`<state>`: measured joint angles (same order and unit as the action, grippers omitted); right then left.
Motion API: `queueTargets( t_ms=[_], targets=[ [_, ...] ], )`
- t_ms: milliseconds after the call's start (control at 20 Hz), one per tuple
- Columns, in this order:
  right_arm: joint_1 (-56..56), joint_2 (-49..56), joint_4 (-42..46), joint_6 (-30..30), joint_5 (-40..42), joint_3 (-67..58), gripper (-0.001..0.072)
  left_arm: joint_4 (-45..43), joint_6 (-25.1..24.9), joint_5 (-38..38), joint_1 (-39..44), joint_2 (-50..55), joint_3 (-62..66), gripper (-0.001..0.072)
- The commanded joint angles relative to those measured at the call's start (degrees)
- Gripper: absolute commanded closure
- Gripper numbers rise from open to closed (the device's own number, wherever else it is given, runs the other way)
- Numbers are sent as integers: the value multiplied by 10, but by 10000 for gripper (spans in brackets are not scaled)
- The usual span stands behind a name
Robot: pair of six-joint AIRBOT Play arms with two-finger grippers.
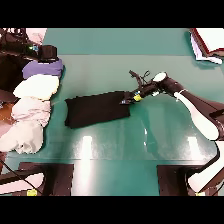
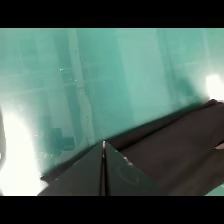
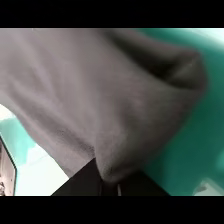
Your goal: Fold the shirts.
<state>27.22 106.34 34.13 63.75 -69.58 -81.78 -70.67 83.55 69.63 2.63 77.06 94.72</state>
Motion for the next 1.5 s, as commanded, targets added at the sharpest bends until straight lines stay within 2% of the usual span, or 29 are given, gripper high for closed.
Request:
queueTargets(
  t_ms=[0,150,300,550,850,1050,1250,1300,1350,1400,1450],
  targets=[
    [7,-9,-5,-13,12,-19,700,11,0,7,0,0,0,678],
    [-42,-84,14,-10,55,38,701,34,0,16,0,0,0,678],
    [-156,-190,38,-5,72,143,701,58,0,15,0,0,0,678],
    [-449,-367,80,-1,100,281,702,66,0,-11,43,0,0,678],
    [-761,-460,81,8,162,370,701,66,0,-59,101,0,0,678],
    [-845,-460,90,14,167,390,701,65,0,-66,106,0,0,678],
    [-849,-459,227,49,163,361,698,64,0,-65,106,0,0,678],
    [-849,-459,260,51,151,346,679,64,-1,-65,106,0,0,678],
    [-850,-459,288,53,141,329,523,64,-5,-65,106,0,0,678],
    [-850,-459,314,59,129,309,296,64,-15,-65,106,0,0,678],
    [-850,-460,325,70,116,291,190,64,-15,-63,106,0,0,678]
  ],
)
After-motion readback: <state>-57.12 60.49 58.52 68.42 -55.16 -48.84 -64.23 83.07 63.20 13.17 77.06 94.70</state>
